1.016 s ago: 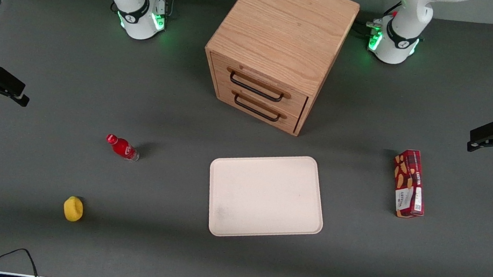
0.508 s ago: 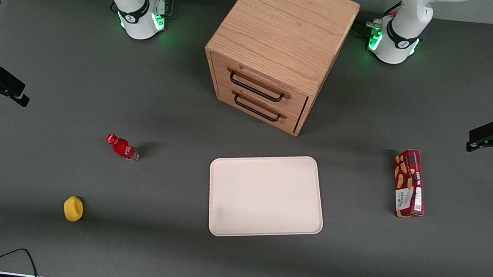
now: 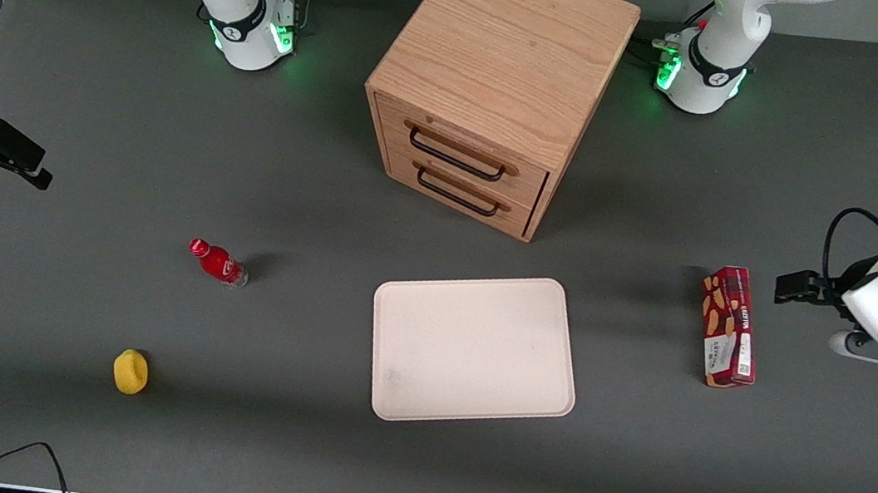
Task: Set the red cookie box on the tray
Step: 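Move the left gripper down over the red cookie box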
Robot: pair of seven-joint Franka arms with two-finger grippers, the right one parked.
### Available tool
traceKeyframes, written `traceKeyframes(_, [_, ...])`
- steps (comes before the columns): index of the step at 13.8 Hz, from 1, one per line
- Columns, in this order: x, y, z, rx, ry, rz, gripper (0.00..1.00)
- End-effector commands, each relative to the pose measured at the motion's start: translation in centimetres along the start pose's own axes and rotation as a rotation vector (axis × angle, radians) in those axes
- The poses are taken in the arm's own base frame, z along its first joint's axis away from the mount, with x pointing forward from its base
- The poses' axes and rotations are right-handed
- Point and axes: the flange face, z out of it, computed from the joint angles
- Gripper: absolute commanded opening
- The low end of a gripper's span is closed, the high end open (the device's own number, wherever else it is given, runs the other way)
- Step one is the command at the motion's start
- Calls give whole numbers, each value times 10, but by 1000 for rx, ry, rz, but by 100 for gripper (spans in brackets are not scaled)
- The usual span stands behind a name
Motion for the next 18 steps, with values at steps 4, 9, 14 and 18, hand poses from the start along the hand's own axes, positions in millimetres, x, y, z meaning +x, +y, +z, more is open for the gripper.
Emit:
traceKeyframes(4, [3,-4,98,-7,8,-9,100])
traceKeyframes(9, [-2,-13,177,-4,59,-27,100])
traceKeyframes(14, [-2,-22,213,-8,18,-29,23])
traceKeyframes(18, [-2,-20,212,-8,8,-24,0])
